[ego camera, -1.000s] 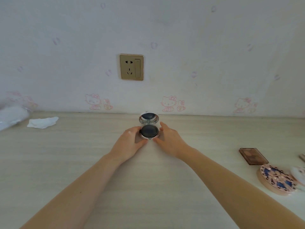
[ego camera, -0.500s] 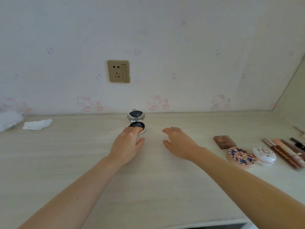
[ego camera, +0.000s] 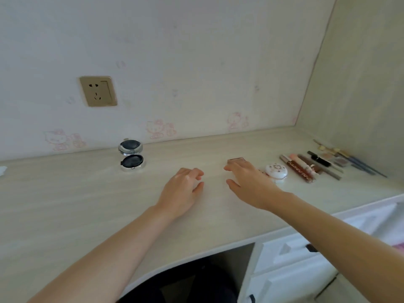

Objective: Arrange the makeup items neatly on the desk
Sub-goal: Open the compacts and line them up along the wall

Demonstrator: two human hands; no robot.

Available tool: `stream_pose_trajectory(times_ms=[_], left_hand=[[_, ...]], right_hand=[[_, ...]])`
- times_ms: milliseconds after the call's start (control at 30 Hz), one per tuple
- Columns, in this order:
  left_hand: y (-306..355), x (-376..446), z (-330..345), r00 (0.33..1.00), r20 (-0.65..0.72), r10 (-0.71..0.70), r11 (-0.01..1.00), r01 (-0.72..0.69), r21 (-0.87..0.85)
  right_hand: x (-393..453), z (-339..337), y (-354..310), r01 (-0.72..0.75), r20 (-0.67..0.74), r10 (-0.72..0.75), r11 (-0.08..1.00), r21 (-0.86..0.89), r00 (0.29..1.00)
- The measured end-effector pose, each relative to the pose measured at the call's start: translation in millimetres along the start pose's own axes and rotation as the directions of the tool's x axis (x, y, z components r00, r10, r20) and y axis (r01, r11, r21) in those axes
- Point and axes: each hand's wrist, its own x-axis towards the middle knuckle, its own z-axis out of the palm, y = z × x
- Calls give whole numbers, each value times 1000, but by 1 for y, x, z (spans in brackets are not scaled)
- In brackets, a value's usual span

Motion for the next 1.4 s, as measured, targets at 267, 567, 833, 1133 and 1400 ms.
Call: stream_pose_trajectory(times_ms=[267,567,833,1133,1400], left_hand=[[60,40,50,991,14,133,988,-132,-75],[84,70,82,977,82,195,977,-186,-100],[70,54,83,978,79,193,981,-194,3],[64,54,88,994,104,28,993,-16,-113],[63,52,81,997,59,-47,908,68,-414]], right_hand=[[-41,-33,73,-139,-54,136,989,-45,989],[-47,-39,115,-174,-61,167,978,-120,984],[-23,-23,116,-9,20,13,978,-209,1000],[2,-14,121,-2,250,66,969,-249,966],[-1,-10,108,-19,137,40,989,-149,990]])
